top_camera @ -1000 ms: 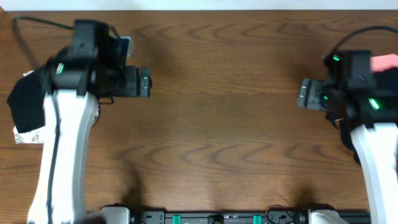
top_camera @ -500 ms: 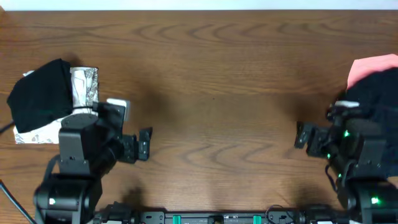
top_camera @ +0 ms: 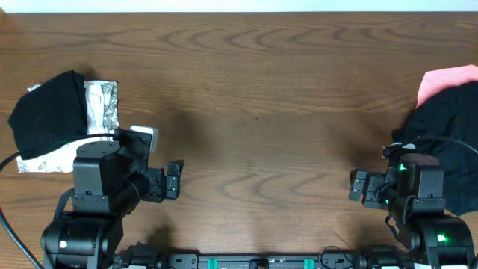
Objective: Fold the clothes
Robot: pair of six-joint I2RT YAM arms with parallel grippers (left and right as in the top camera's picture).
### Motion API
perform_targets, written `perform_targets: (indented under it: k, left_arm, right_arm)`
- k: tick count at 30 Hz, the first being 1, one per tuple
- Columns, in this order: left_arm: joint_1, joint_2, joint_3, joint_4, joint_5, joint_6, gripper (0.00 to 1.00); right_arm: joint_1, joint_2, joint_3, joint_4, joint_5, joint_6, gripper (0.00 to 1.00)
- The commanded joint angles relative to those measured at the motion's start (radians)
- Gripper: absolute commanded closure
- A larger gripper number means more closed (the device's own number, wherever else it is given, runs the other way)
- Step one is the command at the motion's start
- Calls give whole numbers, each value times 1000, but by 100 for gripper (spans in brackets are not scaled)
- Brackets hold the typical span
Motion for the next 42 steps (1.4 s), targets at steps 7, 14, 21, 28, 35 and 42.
perform_targets:
  k: [7, 14, 21, 28, 35, 42]
  left_arm:
    - [-2, -4, -1, -2, -1, 13, 2]
    - [-2, -4, -1, -2, -1, 13, 2]
    - [-2, -4, -1, -2, -1, 13, 2]
    - [-2, -4, -1, -2, -1, 13, 2]
    - [-2, -4, -1, -2, -1, 13, 2]
    - [-2, -4, -1, -2, -1, 13, 2]
  right_arm:
    - [-1, -7, -3, 0, -3, 2, 1]
    - [1, -145, -19, -4, -3, 2, 1]
    - [0, -357, -60, -14, 35, -8, 1]
    - [5, -537, -192, 53, 38, -18, 1]
    - [5, -674, -347, 217, 26, -18, 1]
    - [21, -674, -463, 455, 31, -59, 1]
